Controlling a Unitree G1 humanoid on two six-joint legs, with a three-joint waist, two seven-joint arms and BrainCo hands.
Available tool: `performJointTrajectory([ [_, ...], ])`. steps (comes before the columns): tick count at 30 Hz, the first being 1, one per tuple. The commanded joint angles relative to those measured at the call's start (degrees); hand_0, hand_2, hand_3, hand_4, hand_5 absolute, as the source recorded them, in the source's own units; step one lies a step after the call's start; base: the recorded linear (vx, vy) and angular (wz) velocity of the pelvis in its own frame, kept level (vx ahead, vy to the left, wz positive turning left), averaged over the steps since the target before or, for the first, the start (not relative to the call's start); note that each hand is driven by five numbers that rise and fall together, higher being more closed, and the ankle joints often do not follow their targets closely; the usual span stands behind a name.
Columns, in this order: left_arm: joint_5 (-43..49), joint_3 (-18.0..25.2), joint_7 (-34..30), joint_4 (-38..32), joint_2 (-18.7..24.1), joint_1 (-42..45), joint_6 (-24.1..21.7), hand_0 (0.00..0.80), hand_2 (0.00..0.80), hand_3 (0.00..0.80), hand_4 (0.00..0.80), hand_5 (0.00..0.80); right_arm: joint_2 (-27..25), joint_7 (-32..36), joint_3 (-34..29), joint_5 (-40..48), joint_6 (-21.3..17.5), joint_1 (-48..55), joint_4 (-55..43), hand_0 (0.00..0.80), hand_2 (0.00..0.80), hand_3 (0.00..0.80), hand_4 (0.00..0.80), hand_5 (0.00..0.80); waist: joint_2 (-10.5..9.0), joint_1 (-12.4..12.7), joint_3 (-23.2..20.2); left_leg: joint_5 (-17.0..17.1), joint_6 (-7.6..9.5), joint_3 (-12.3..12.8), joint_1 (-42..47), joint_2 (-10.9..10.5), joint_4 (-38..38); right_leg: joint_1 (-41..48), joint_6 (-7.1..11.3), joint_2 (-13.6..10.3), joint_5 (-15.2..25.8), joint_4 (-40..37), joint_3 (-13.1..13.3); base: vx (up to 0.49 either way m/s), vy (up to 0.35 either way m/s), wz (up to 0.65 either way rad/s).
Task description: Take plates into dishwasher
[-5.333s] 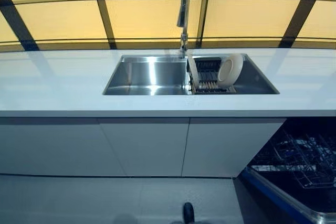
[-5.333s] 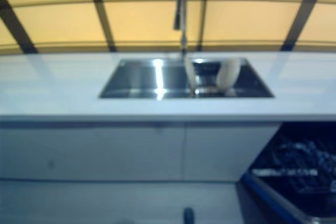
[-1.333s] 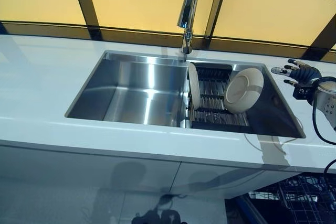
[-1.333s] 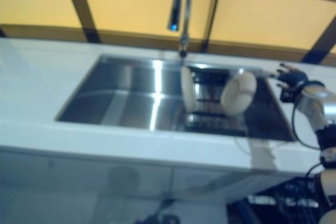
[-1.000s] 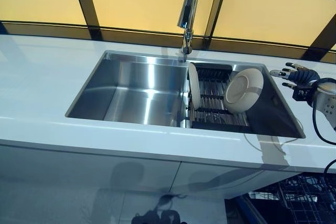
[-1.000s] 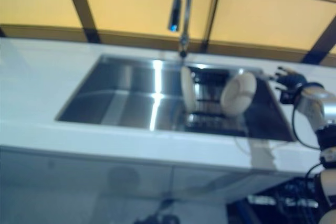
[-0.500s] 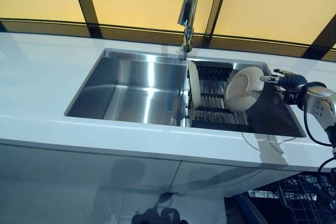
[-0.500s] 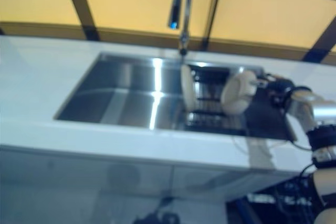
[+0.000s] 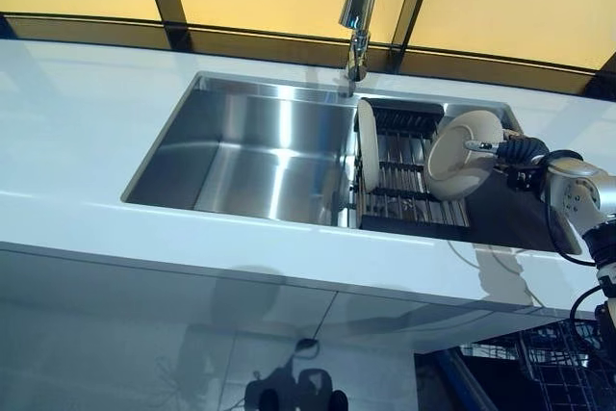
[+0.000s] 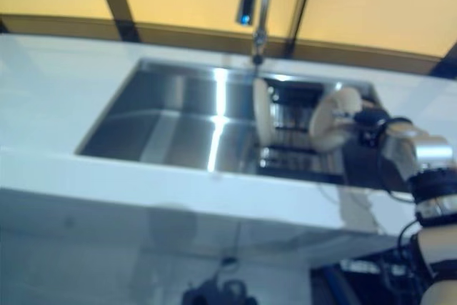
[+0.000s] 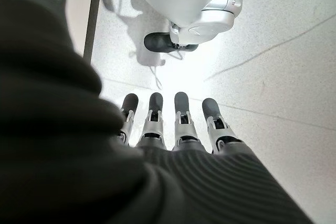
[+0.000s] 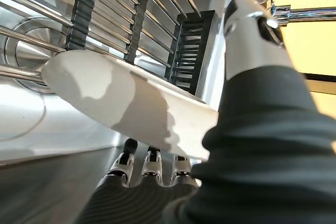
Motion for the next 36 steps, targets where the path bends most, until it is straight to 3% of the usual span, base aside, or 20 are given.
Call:
performJointTrajectory([
  [1,-1.47,-3.92,0.24,0.40,1.39,-1.28,-0.54,0.000,0.000,0.000,0.000,0.000,-0.75,-0.46,3.05,0.27,-0.96,-7.79,2.41,0.000,0.000,0.000,0.000,0.000,0.08,1.01,-0.97,-1.76,-1.12,0.95,-2.14,0.95,-0.18,-0.72,1.87,0.73,-2.11,0.55,-0.84,0.000,0.000,0.00],
  [13,-3.05,-4.40,0.65,-0.13,1.14,-1.50,-1.12,0.000,0.000,0.000,0.000,0.000,0.05,-0.06,3.21,0.39,-0.52,-8.34,3.66,0.000,0.000,0.000,0.000,0.000,0.48,1.22,-0.22,-1.61,-1.06,0.85,-2.65,0.90,-0.18,-1.40,1.81,0.55,-2.10,0.90,-1.08,-0.006,0.009,0.04],
  [14,-3.18,-4.43,0.66,-0.19,1.14,-1.50,-1.27,0.000,0.000,0.000,0.000,0.000,0.05,-0.13,3.44,-0.19,-0.60,-8.61,3.94,0.160,0.160,0.160,0.160,0.160,0.52,1.27,-0.15,-1.58,-1.03,0.80,-2.72,0.88,-0.18,-1.50,1.80,0.52,-2.09,0.96,-1.12,-0.013,0.019,0.06],
  [15,-3.43,-4.47,0.51,-0.27,1.16,-1.54,-1.31,0.000,0.000,0.000,0.000,0.000,0.22,-0.47,3.70,-1.11,-1.04,-8.90,4.40,0.596,0.596,0.596,0.596,0.596,0.63,1.37,-0.03,-1.53,-1.02,0.75,-2.83,0.85,-0.18,-1.64,1.80,0.49,-2.04,0.99,-1.18,-0.017,0.024,0.06],
  [16,-3.53,-4.52,0.50,-0.34,1.17,-1.53,-1.38,0.000,0.000,0.000,0.000,0.000,0.20,-0.37,3.90,-1.85,-1.29,-9.14,4.64,0.800,0.800,0.800,0.800,0.800,0.66,1.42,0.01,-1.50,-1.02,0.73,-2.87,0.84,-0.18,-1.71,1.81,0.48,-2.02,1.02,-1.23,-0.014,0.018,0.04],
  [36,-3.11,-5.53,0.00,-1.11,1.23,-1.26,-1.61,0.000,0.000,0.000,0.000,0.000,-4.23,-6.27,5.32,-10.42,-6.11,-12.36,5.23,0.800,0.800,0.800,0.800,0.800,-0.46,1.36,-1.46,-2.33,-0.86,1.17,-1.22,0.79,-0.18,-0.11,2.23,0.52,-1.78,0.29,-0.88,0.000,0.000,0.00],
])
